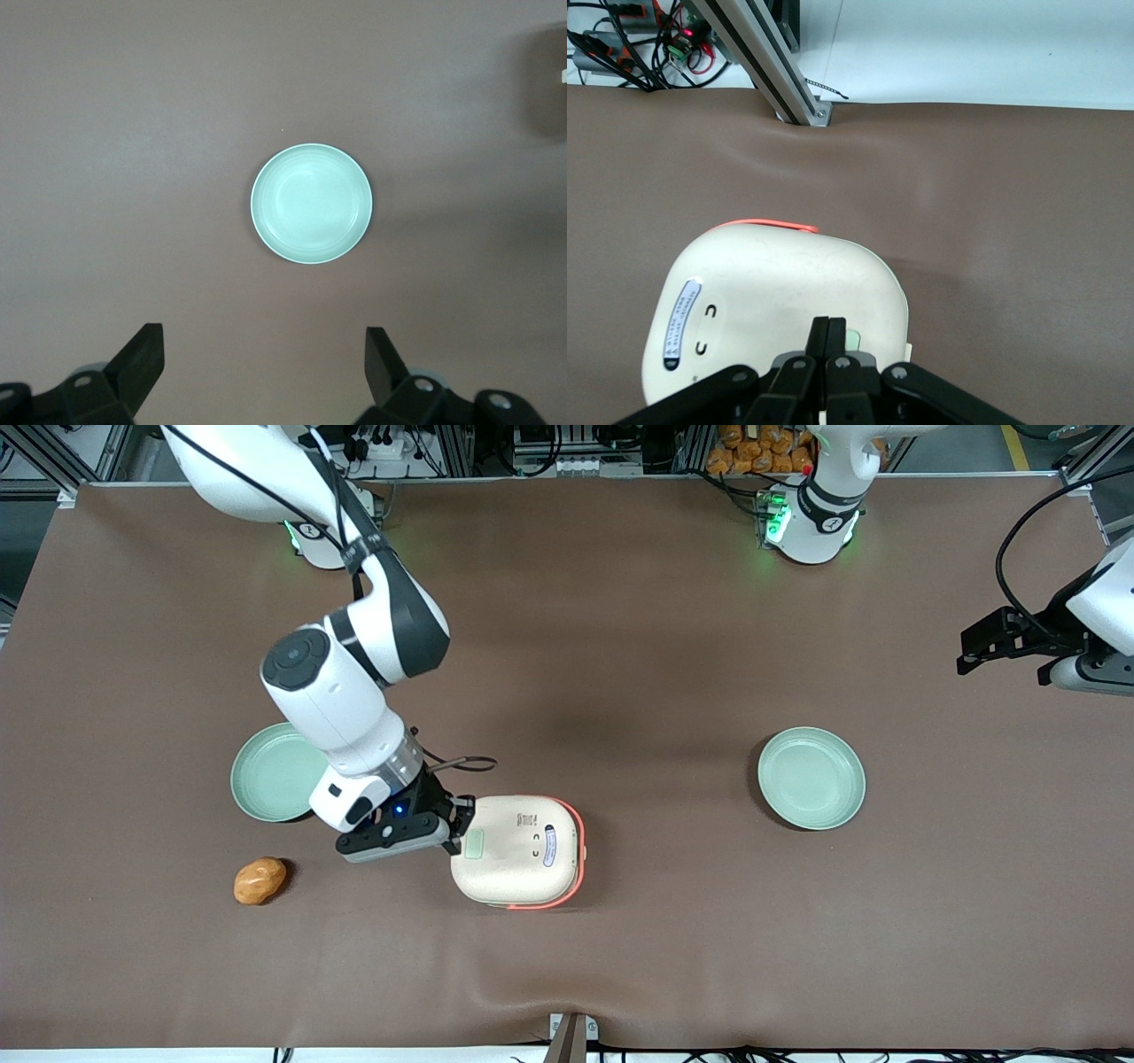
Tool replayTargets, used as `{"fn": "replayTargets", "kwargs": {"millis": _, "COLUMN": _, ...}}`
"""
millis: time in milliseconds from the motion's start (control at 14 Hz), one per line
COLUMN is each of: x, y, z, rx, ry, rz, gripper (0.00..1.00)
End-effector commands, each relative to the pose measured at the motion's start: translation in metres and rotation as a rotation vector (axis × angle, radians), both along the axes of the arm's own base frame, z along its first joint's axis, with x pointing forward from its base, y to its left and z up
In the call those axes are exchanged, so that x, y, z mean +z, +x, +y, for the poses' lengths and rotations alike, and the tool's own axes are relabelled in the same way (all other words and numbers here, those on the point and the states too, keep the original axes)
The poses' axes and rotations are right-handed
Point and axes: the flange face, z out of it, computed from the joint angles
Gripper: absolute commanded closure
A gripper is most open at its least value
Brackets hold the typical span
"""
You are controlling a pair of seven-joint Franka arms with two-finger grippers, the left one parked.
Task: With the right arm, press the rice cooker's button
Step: 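Press down on the lid button with the closed right gripper fingertips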
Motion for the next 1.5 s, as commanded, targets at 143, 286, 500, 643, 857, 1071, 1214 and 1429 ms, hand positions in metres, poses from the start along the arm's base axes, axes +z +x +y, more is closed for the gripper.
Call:
{"fn": "replayTargets", "kwargs": {"millis": 143, "x": -0.033, "y": 0.012, "z": 0.007, "rx": -0.005, "ry": 0.003, "rz": -0.032, "gripper": 1.00}}
{"fn": "replayTargets", "kwargs": {"millis": 286, "x": -0.039, "y": 0.011, "z": 0.009, "rx": -0.004, "ry": 0.002, "rz": -0.025, "gripper": 1.00}}
{"fn": "replayTargets", "kwargs": {"millis": 500, "x": -0.040, "y": 0.006, "z": 0.017, "rx": 0.003, "ry": 0.003, "rz": -0.020, "gripper": 1.00}}
{"fn": "replayTargets", "kwargs": {"millis": 643, "x": -0.041, "y": 0.004, "z": 0.020, "rx": 0.007, "ry": 0.003, "rz": -0.017, "gripper": 1.00}}
{"fn": "replayTargets", "kwargs": {"millis": 857, "x": -0.044, "y": 0.002, "z": 0.022, "rx": 0.011, "ry": -0.001, "rz": -0.007, "gripper": 1.00}}
{"fn": "replayTargets", "kwargs": {"millis": 1071, "x": -0.050, "y": 0.001, "z": 0.020, "rx": 0.008, "ry": -0.006, "rz": 0.006, "gripper": 1.00}}
{"fn": "replayTargets", "kwargs": {"millis": 1214, "x": -0.050, "y": 0.001, "z": 0.017, "rx": 0.006, "ry": -0.007, "rz": 0.009, "gripper": 1.00}}
{"fn": "replayTargets", "kwargs": {"millis": 1429, "x": -0.050, "y": 0.002, "z": 0.015, "rx": 0.003, "ry": -0.009, "rz": 0.010, "gripper": 1.00}}
